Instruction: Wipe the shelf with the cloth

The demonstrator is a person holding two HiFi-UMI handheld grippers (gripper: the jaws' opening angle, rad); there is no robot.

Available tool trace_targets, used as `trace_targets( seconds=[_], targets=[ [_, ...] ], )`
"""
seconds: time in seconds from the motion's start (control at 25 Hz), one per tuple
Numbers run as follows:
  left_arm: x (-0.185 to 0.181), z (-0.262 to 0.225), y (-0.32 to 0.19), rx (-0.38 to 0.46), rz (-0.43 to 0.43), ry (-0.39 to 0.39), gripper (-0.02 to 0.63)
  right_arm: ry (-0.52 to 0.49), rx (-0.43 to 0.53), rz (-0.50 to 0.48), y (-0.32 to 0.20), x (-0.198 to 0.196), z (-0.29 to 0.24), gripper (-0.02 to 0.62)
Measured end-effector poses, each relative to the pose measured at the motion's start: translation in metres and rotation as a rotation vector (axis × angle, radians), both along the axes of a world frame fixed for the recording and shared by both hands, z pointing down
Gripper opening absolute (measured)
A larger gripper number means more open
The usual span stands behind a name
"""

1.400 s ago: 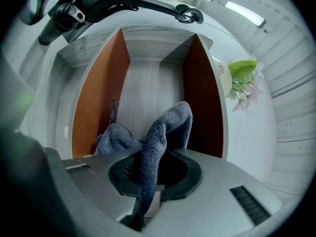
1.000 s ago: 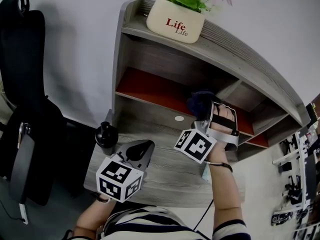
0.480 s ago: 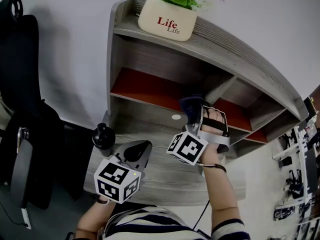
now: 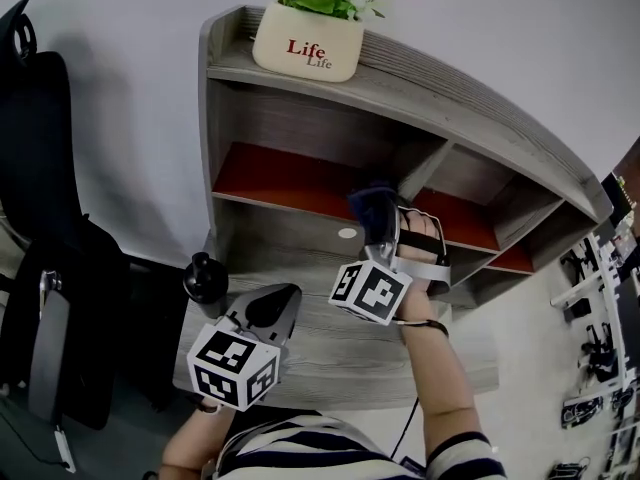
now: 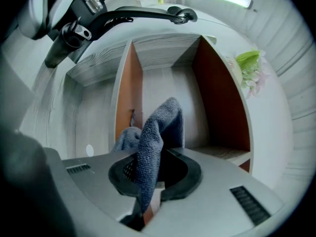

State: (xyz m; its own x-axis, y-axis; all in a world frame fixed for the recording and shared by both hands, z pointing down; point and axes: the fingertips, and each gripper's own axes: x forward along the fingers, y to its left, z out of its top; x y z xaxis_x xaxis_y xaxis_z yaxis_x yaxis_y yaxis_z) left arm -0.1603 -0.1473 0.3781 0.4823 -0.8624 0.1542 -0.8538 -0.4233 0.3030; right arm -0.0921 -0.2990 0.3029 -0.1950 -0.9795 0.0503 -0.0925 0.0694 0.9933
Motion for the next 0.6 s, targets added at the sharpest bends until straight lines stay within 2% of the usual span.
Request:
trace_targets(
  seconds=[0.24,0.4,0.6],
  targets=[
    [-0.005,-0.008,0.003,0.024,-0.013,-0.009,0.017,-0.253,0.116,-0.141,0.038,0.001,-0.064,0.044],
    [-0.004,-0.022,-0.003,0.063,-0.008,-0.016,0.017,-0.404,0.1,-0.226,0.065,0.01,-0.093,0.044],
    [0.009,-0.037,-0.011,0.115,0.024,-0.049,0.017,-0.493,0.133,-0.28,0.091,0.026,-0.117,0.044]
  ],
)
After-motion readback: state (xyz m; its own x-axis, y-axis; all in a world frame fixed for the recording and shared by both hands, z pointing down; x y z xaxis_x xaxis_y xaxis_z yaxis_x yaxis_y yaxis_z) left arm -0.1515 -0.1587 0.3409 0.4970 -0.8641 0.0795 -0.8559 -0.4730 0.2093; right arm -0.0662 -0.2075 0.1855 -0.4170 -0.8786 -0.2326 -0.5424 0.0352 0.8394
